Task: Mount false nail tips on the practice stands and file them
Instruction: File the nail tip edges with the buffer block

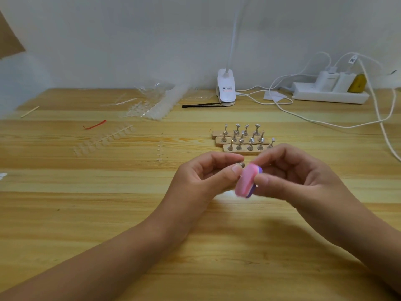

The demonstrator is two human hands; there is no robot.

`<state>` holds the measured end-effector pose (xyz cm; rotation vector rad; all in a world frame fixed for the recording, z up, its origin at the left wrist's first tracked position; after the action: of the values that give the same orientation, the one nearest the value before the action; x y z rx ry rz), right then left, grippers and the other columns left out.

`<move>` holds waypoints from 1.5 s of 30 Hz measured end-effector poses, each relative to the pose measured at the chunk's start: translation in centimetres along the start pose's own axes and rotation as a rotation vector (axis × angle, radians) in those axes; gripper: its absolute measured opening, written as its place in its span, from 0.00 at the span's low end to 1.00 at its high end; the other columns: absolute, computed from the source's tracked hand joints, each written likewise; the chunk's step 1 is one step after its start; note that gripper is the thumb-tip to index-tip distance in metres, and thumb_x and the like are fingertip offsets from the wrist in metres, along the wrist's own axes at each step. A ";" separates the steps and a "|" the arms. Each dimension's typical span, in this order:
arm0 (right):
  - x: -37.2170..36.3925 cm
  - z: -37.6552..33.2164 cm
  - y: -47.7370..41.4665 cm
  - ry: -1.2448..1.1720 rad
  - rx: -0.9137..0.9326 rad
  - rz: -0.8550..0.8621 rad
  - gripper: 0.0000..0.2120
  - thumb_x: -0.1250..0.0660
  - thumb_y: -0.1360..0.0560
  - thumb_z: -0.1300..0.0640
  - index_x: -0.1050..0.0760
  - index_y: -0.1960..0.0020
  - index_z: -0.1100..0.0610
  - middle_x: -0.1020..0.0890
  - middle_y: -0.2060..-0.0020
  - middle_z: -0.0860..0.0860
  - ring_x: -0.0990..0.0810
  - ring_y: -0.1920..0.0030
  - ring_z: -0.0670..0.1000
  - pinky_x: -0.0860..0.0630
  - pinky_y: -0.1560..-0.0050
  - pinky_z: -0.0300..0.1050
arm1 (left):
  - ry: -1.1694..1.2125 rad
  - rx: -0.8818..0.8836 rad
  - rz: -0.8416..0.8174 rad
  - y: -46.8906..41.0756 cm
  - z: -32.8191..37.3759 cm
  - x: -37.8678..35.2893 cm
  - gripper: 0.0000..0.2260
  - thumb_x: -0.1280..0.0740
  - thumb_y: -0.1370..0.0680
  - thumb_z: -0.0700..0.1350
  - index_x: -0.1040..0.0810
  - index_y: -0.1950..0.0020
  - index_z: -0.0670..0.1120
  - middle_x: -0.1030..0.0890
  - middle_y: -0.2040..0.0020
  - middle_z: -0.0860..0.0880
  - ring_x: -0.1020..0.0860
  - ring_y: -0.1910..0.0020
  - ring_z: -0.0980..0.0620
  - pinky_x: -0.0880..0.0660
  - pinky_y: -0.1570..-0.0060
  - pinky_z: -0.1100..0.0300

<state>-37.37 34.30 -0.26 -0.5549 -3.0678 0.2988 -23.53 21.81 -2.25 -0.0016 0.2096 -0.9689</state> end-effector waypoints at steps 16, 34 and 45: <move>-0.6 0.4 0.1 -0.032 0.090 0.057 0.14 0.22 0.35 0.48 0.20 0.54 0.51 0.15 0.57 0.53 0.15 0.55 0.50 0.20 0.53 0.40 | 0.000 0.009 0.033 -0.1 -0.1 0.0 0.09 0.25 0.32 0.51 0.15 0.53 0.51 0.14 0.55 0.48 0.17 0.58 0.55 0.22 0.55 0.64; -0.2 0.9 -0.2 -0.165 0.107 0.192 0.10 0.23 0.34 0.52 0.20 0.54 0.52 0.15 0.55 0.54 0.15 0.51 0.54 0.20 0.50 0.43 | -0.008 -0.035 0.080 -0.4 -0.4 0.0 0.07 0.24 0.30 0.46 0.15 0.53 0.49 0.14 0.56 0.48 0.17 0.57 0.55 0.22 0.55 0.67; 5.8 0.4 -2.3 -0.326 0.075 0.494 0.10 0.31 0.28 0.58 0.25 0.47 0.56 0.16 0.54 0.53 0.18 0.50 0.50 0.20 0.50 0.42 | -0.208 -0.190 -0.021 -0.5 1.3 0.7 0.09 0.27 0.28 0.51 0.22 0.51 0.51 0.18 0.55 0.45 0.17 0.53 0.47 0.21 0.51 0.62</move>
<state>-43.63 34.12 -0.37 -1.3854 -3.1456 0.5547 -23.31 20.79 -1.01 -0.2781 0.1089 -0.9598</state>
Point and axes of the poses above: each hand's wrist, its own y-axis away from the middle knuckle, its own x-axis out of the back of the hand, z = x × y, the point moved 1 cm from there along -y, towards the middle knuckle
